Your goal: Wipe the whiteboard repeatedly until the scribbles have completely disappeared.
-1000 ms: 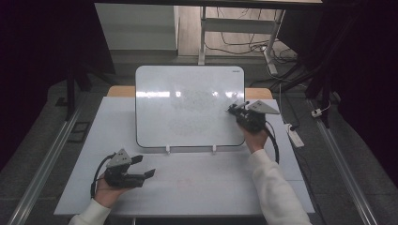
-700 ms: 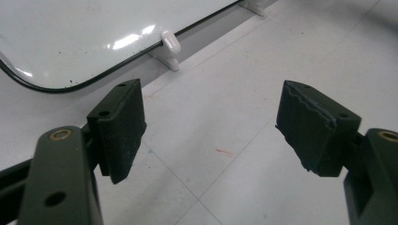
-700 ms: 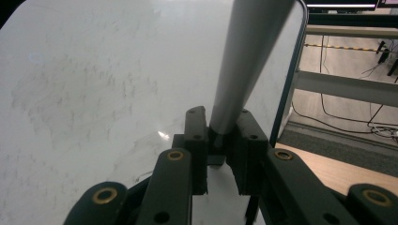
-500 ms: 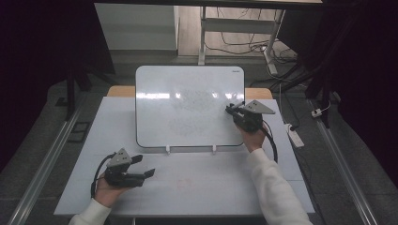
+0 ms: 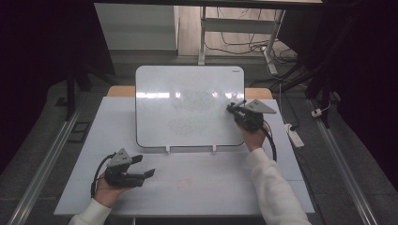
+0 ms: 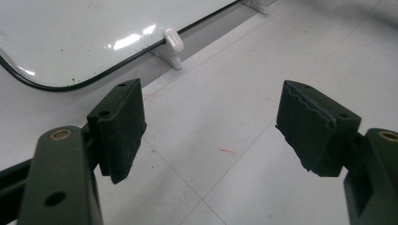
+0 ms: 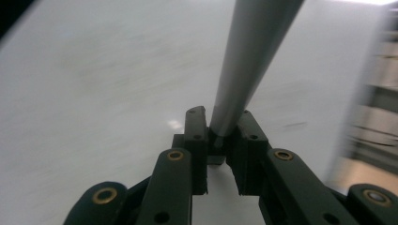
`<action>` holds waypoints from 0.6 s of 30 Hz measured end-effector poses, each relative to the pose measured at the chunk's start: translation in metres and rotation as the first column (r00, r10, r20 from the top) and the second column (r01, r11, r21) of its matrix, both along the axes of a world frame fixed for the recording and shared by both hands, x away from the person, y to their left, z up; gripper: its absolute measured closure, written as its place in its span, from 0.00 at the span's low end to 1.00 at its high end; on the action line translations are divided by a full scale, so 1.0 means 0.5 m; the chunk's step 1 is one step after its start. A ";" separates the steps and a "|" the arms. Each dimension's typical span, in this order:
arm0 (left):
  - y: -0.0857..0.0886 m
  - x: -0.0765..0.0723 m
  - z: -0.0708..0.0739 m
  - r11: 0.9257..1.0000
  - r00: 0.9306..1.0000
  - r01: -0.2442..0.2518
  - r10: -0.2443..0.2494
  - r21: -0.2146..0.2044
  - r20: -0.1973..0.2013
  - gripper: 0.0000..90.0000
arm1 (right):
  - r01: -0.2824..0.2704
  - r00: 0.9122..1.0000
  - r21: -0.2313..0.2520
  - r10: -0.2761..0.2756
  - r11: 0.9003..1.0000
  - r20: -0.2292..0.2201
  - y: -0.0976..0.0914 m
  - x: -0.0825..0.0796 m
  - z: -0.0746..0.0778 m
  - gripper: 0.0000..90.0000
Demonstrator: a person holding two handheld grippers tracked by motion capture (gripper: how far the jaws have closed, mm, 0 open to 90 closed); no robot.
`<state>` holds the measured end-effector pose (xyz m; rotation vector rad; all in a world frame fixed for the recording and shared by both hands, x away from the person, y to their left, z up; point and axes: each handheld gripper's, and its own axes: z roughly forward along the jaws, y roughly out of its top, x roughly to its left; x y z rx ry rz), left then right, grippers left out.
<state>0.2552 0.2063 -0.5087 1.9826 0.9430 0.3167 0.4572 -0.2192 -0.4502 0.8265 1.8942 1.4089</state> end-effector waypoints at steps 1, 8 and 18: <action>0.000 -0.002 0.001 1.000 1.000 0.003 -0.003 0.002 0.003 0.27 | 0.036 0.999 0.021 -0.036 0.999 0.004 -0.014 0.009 0.008 0.86; 0.002 0.005 -0.003 1.000 1.000 -0.004 0.004 0.004 -0.004 0.27 | -0.084 0.996 -0.046 0.084 0.995 -0.012 0.015 -0.021 -0.018 0.86; 0.002 0.005 -0.003 1.000 1.000 -0.010 0.010 0.007 -0.007 0.27 | 0.023 1.000 0.030 -0.023 0.999 0.000 -0.018 0.023 0.018 0.86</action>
